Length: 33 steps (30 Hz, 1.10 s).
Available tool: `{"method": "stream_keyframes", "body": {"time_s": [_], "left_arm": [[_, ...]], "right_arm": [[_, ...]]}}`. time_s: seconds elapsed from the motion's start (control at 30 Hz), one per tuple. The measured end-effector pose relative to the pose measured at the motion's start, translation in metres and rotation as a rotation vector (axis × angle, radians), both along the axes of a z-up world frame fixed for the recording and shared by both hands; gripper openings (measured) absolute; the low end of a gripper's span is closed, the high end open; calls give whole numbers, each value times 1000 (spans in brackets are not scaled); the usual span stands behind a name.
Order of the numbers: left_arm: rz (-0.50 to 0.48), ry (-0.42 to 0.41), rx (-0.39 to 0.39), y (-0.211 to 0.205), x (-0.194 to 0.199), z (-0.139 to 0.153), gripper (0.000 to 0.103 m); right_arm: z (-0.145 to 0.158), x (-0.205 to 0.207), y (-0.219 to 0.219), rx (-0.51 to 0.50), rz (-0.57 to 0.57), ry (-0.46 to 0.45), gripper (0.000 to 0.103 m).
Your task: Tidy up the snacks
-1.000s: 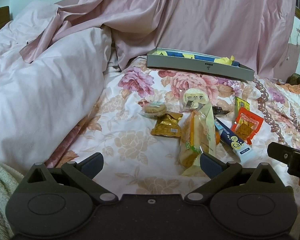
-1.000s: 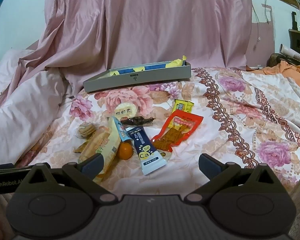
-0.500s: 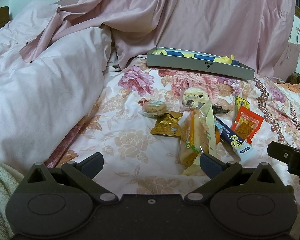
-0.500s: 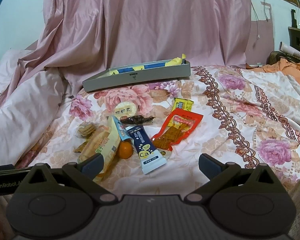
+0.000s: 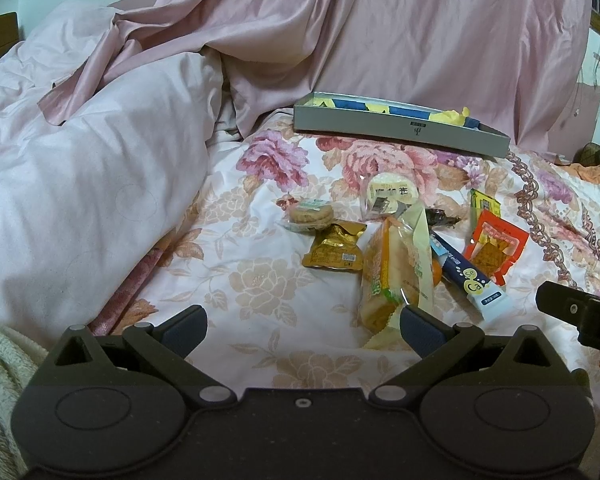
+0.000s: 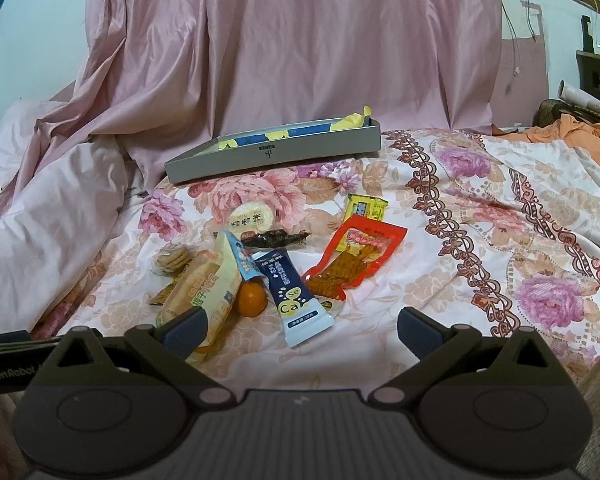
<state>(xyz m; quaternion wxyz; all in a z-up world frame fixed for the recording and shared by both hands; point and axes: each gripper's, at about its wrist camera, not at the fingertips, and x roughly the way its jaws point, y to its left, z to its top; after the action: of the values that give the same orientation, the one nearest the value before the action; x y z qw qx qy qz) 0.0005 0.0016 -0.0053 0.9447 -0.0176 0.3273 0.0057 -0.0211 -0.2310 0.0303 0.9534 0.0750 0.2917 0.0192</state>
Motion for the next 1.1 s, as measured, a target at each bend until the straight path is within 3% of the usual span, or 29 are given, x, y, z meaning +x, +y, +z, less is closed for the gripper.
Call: {"method": "stream_keyframes", "body": {"time_s": [0.23,0.5,0.73,0.87,0.97,1.1], "left_arm": [[5,47,-15,4,8,-4,102],[-71,81,-21,3,34,6,102],[-163,106,-8,-1,69,11,102],[-196,136,-10,-6,89,5,102],[-230,161,-15,-13,103,-2,102],[-287,194,-72,-19,120,-13,102]], "right_arm": [[1,1,0,19,1,7,103],[19,16,-6,-9,27,-34,103],[32,41,-14,-159,65,-83,103],[33,62,-16,-223,160,-67,103],[26,76,-9,-328,226,-60,103],[13,90,-3,-423,311,-53,103]]}}
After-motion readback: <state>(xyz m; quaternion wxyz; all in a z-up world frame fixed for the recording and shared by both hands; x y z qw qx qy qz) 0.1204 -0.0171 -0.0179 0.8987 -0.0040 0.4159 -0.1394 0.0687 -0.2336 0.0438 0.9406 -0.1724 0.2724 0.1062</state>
